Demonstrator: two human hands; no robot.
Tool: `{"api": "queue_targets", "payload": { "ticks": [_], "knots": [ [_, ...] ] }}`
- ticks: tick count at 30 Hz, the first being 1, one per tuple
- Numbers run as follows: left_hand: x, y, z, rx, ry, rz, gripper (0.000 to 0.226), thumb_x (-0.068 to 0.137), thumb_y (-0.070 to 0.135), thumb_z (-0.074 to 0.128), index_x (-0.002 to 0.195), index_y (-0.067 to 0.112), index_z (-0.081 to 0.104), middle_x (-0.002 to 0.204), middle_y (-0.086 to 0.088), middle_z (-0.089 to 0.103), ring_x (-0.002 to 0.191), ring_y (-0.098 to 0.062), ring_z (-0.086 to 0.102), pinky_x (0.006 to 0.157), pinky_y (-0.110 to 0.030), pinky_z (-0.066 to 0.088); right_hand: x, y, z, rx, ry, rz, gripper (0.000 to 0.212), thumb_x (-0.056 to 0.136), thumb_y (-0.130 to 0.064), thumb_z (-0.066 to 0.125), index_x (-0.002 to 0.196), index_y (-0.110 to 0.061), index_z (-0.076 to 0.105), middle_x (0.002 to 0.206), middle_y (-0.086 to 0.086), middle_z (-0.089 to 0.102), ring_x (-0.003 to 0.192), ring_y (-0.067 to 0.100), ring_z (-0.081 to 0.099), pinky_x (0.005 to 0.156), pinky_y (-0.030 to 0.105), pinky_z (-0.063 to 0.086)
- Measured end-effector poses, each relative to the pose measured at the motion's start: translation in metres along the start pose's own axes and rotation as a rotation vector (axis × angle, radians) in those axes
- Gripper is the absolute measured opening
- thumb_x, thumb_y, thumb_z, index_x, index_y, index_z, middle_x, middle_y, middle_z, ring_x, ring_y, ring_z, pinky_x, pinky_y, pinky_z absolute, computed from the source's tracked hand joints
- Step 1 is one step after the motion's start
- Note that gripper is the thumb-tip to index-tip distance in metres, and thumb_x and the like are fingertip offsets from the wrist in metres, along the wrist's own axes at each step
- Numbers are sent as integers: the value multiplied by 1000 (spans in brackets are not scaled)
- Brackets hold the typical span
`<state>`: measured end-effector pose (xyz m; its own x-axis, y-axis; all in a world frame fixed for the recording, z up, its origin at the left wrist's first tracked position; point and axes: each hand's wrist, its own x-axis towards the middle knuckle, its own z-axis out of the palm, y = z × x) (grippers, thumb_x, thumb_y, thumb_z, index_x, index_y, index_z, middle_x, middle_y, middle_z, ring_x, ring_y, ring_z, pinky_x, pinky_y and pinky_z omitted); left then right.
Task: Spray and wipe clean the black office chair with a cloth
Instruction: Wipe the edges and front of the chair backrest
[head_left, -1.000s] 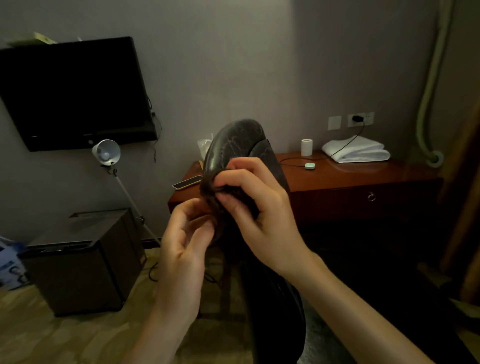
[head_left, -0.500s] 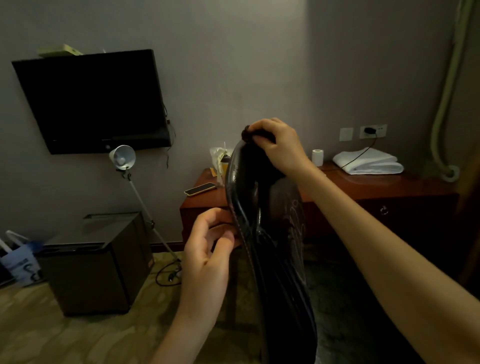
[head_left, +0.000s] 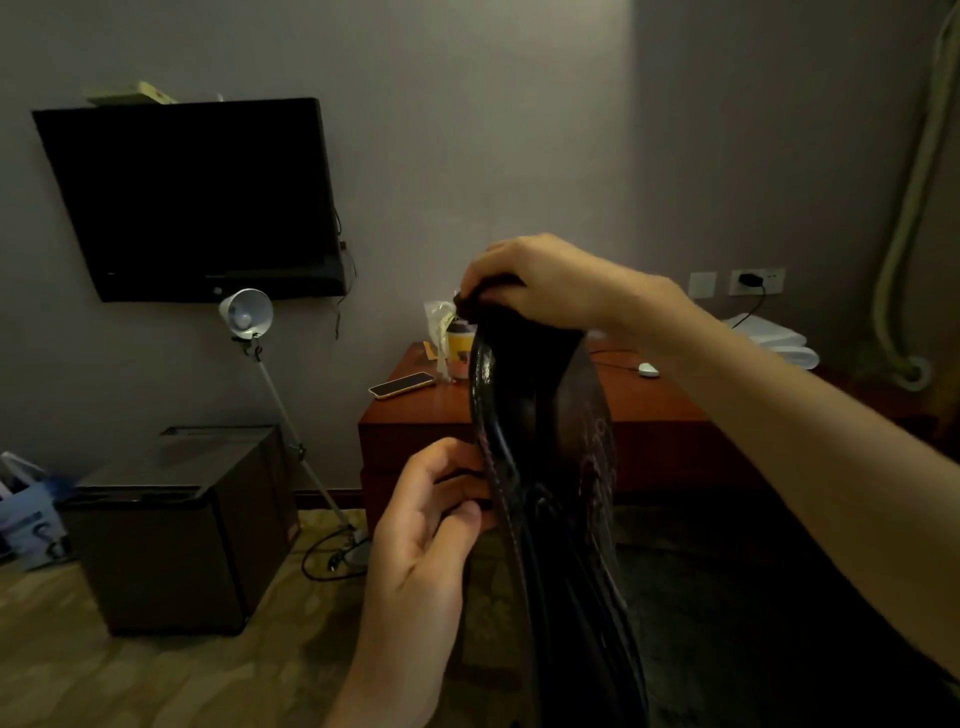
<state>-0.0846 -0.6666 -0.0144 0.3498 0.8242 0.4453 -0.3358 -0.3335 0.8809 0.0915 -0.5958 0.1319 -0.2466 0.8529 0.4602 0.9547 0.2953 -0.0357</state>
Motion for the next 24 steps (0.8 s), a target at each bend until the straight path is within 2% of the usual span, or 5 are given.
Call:
{"api": "queue_targets", "payload": {
  "ticks": [7, 10, 13, 17, 24],
  "knots": [
    [1, -1, -2, 29, 44, -9, 40, 94, 1, 42, 92, 32, 68, 97, 5, 71, 95, -8, 66, 80, -24, 53, 53, 61, 27, -99, 81, 277, 27, 93, -13, 50, 115, -18, 64, 122, 8, 60, 113, 28, 53, 95, 30, 39],
    [-3, 0, -4, 36, 50, -18, 42, 94, -4, 38, 97, 27, 66, 95, 4, 71, 92, -8, 67, 77, -16, 52, 33, 38, 20, 27, 223, 186, 25, 92, -7, 52, 112, -12, 65, 116, 8, 59, 107, 23, 55, 87, 18, 39],
    [-8, -4, -7, 46, 72, -11, 38, 94, -3, 39, 102, 23, 66, 96, 1, 71, 96, -12, 66, 82, -26, 53, -14, -15, 0, 203, 215, 3, 22, 92, -6, 53, 110, -9, 65, 109, 3, 57, 96, 12, 56, 79, 4, 38],
    [-20, -11, -9, 38, 141, -17, 37, 93, -4, 40, 103, 21, 64, 101, 2, 69, 98, -14, 65, 82, -30, 50, -80, -71, 4, 37, 96, -165, 19, 92, -13, 53, 106, -19, 64, 116, 0, 55, 105, 19, 49, 94, 26, 36],
    [-35, -14, -18, 60, 254, -59, 41, 92, -7, 40, 101, 25, 63, 103, 3, 66, 97, -12, 64, 82, -30, 50, -176, -91, 98, -359, 226, -271, 27, 90, -17, 41, 100, -18, 66, 117, 4, 59, 112, 33, 51, 105, 32, 29]
  ]
}}
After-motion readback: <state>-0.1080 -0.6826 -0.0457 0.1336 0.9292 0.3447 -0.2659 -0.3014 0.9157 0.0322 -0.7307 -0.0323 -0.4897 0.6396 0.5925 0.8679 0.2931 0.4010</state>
